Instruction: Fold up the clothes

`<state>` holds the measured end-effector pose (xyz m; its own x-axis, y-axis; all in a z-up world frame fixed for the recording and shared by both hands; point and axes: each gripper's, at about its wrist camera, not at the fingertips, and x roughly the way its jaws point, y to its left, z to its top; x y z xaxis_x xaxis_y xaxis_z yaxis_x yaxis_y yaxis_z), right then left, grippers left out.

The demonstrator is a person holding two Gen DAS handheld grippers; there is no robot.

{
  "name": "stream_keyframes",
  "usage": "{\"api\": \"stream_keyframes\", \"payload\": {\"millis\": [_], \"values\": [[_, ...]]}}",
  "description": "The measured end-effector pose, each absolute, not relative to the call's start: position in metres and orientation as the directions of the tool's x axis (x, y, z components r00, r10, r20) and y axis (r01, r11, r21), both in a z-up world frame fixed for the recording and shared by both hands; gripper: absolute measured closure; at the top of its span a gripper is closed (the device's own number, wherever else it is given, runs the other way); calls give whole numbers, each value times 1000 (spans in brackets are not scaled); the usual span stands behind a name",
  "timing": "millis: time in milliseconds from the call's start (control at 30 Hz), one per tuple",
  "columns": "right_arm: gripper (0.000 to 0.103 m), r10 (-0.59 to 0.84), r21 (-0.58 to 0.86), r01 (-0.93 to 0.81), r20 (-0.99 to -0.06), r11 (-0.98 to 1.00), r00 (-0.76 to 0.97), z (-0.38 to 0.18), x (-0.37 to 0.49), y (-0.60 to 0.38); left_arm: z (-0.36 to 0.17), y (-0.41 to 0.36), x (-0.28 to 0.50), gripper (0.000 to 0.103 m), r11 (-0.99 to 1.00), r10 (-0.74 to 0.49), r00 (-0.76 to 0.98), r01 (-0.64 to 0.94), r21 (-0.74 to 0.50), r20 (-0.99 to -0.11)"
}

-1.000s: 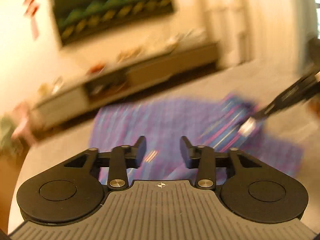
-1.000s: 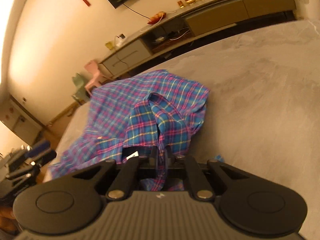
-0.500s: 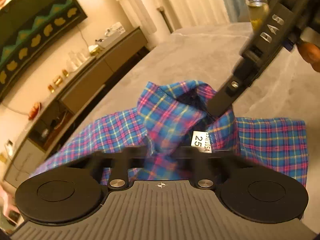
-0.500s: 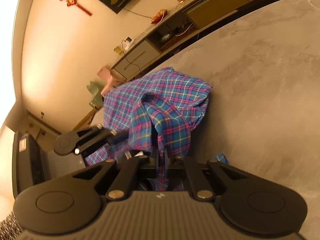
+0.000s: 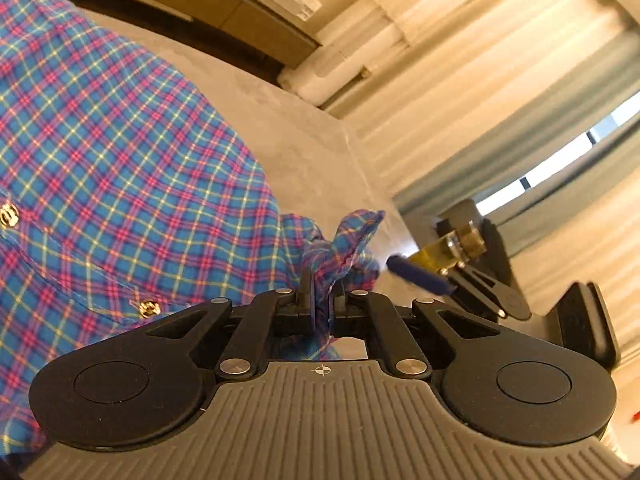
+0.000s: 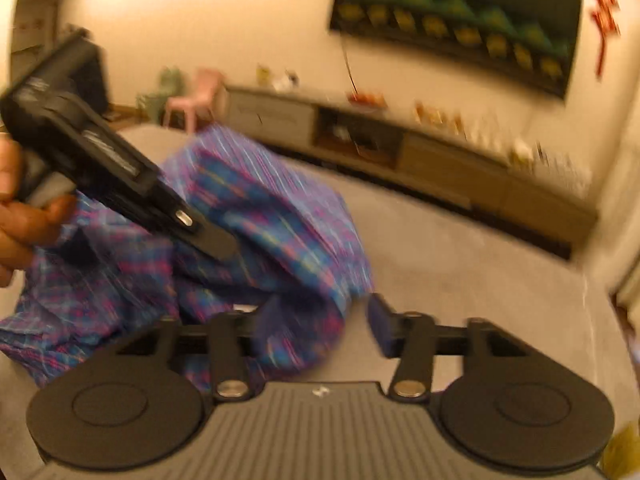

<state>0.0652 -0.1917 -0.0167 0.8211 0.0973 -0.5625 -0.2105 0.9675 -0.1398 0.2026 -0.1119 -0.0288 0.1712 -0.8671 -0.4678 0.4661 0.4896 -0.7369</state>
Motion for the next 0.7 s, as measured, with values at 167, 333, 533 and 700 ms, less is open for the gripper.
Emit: {"api": "stream_keyframes", "payload": {"millis": [167, 333, 533, 700], "values": [[93, 67, -152, -199, -608, 968, 791, -29, 91, -192, -36, -105, 199, 103, 454, -885, 135, 462, -762, -446], [101, 198, 176, -106, -669, 979, 716, -30, 108, -244, -42, -41, 207, 96, 502, -847, 345, 271, -821, -404], [98, 389, 494, -74, -575, 866, 719, -29, 105, -272, 1, -67, 111, 65, 696, -690, 455, 630, -344, -563], [100, 462, 652, -45, -486, 757, 742, -33, 106, -285, -42, -134, 35, 34, 608, -424, 668, 710, 355, -611]]}}
